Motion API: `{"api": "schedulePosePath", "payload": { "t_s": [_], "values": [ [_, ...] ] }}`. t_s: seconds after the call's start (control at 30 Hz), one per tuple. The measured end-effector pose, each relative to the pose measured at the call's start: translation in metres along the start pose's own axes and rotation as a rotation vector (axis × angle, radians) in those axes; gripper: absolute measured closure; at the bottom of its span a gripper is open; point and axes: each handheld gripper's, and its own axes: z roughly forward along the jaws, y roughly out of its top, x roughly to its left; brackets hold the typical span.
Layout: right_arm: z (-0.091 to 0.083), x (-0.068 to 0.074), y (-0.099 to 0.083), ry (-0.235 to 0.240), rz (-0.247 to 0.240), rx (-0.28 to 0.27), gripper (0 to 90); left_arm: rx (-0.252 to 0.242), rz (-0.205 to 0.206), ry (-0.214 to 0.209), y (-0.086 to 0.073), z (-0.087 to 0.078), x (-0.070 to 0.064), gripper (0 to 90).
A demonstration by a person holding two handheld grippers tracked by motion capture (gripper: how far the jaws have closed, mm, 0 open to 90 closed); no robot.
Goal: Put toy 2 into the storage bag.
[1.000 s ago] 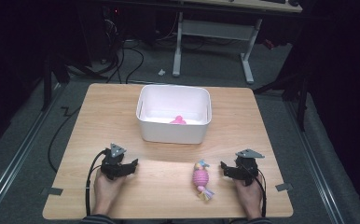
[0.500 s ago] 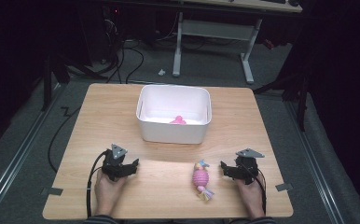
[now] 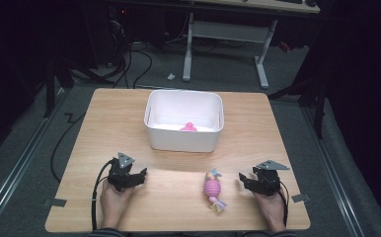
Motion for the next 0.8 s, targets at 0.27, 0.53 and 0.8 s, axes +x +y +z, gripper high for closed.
{"api": "schedulePosePath", "payload": {
  "t_s": [0.27,0.53,0.8],
  "values": [
    [-0.024,0.001,-0.006,0.047,0.003,-0.046,36.0,-0.001,-0.004,0.004,0.0,0.0,0.0,27.6],
    [-0.039,0.016,-0.004,0.098,-0.038,-0.064,35.4,-0.001,-0.006,0.005,0.0,0.0,0.0,27.6],
    [-0.047,0.038,0.005,0.127,-0.1,-0.071,34.5,-0.001,-0.006,0.005,0.0,0.0,0.0,27.6]
  ]
}}
